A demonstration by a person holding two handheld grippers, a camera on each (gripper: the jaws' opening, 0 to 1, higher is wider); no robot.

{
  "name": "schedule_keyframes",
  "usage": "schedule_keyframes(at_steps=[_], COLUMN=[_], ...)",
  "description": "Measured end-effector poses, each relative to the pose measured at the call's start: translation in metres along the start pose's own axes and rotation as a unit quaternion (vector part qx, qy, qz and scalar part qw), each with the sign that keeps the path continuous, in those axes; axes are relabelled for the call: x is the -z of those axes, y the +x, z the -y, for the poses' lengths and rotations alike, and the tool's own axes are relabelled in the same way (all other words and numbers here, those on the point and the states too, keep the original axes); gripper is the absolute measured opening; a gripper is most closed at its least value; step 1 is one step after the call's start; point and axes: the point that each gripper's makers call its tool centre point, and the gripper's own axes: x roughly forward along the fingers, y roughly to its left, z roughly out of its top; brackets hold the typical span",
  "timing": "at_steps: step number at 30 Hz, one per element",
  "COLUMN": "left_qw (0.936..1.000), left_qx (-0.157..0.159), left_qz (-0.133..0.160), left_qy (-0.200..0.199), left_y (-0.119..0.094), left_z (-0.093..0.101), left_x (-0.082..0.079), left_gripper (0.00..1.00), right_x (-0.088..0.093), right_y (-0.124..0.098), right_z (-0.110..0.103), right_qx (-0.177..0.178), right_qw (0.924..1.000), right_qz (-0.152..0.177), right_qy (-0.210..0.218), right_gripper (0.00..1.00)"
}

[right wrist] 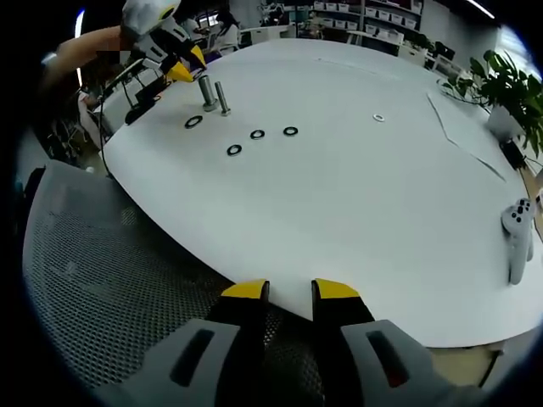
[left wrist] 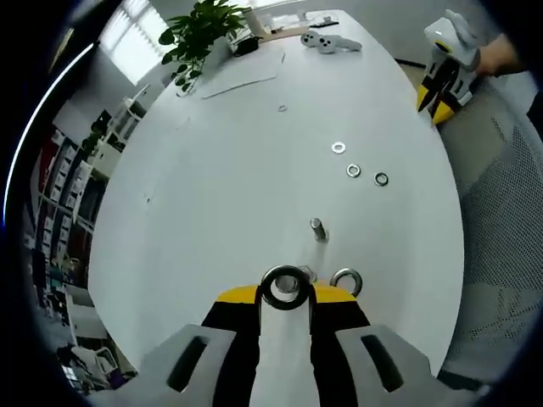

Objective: Place the washer onto the threaded stud by aligning its center hole with the stud, sliding it down to the base, and recovering from edge contact or off-axis alignment until the washer reaches the visible bottom stop.

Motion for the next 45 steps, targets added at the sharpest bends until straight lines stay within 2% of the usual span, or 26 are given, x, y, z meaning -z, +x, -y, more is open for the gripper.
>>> schedule_keyframes(at_steps=[8, 21, 39, 45], left_qw=[0.9989, 0.9964, 0.9916, 0.9916], left_qx=[0.014, 0.046, 0.077, 0.088], left_qz=[-0.024, -0.048, -0.084, -0.087], left_qy=[0.037, 0.052, 0.062, 0.040], left_y=[0.004, 0.013, 0.041, 0.048], left_z=[0.001, 0.009, 0.018, 0.019], left_x=[0.004, 0.001, 0.013, 0.013], left_gripper=[0.19, 0.19, 0.19, 0.19], right_x=[-0.001, -0.003, -0.001, -0.001], right_y=[0.000, 0.000, -0.001, -0.001], right_z=[-0.001, 0.000, -0.001, -0.001], right_qx=[-0.001, 0.000, -0.003, -0.004], right_qw=[1.0000, 1.0000, 1.0000, 1.0000], right_qz=[0.003, 0.008, 0.004, 0.002], right_qy=[-0.003, -0.002, 0.001, 0.000], right_gripper=[0.23, 0.23, 0.23, 0.23])
